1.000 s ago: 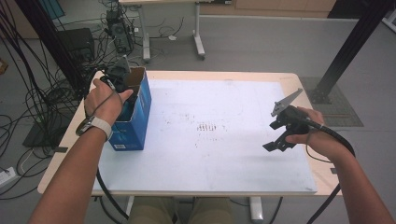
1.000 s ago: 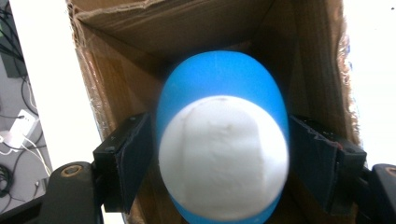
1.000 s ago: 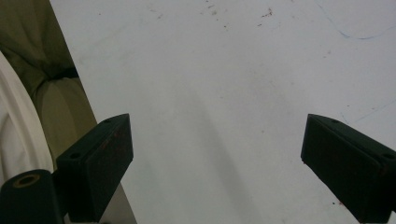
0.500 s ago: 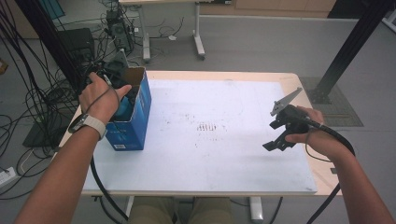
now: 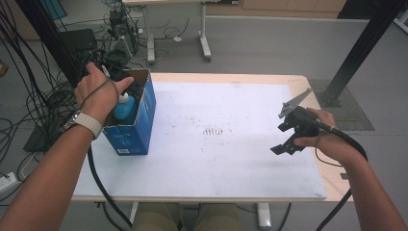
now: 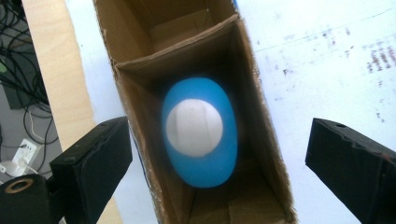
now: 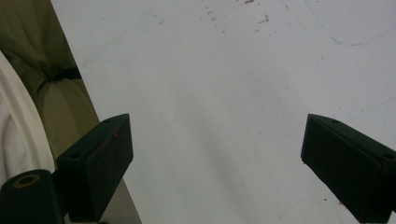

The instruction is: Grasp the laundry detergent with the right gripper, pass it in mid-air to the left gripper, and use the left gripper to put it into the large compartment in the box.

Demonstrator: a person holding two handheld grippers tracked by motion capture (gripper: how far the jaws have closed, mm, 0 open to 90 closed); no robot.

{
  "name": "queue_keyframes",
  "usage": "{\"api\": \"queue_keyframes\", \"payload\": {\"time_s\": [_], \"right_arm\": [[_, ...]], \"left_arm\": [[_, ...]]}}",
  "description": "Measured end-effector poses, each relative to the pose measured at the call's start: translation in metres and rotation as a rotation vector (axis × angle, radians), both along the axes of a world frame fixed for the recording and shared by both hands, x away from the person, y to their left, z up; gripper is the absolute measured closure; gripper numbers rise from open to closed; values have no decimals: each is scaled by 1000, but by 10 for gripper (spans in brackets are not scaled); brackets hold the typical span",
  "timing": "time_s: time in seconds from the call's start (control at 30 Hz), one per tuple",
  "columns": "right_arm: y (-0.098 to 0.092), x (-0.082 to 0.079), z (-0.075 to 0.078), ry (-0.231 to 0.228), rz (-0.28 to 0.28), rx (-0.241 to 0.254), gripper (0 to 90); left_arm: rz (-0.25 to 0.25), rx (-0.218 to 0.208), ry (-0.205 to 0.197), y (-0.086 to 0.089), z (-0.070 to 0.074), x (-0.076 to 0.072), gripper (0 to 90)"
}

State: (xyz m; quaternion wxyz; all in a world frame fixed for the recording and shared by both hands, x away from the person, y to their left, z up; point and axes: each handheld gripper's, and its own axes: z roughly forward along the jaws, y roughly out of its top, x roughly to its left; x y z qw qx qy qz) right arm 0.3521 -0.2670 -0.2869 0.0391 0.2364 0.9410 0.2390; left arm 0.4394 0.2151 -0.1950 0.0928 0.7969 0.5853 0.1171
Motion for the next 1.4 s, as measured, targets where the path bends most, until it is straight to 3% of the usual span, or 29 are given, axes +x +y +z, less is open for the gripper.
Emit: {"api": "queue_keyframes", "payload": {"time_s": [0.47,0.63,0.87,1.03,1.4], "right_arm": [[0,4,4,6,-18,5,88],[2,3,5,10,-9,6,88],[5,3,8,9,-9,0,88],[6,4,9,9,-7,1,88],[5,4,14,9,-13,7,88]], "left_arm": [[-139,-9,-49,-21,29,-15,45],[-238,-24,-59,-39,37,-23,44],[-338,-14,-50,-62,41,-30,53],[-380,-16,-52,-75,44,-34,54],[-589,-23,-40,-113,37,-42,58]]}}
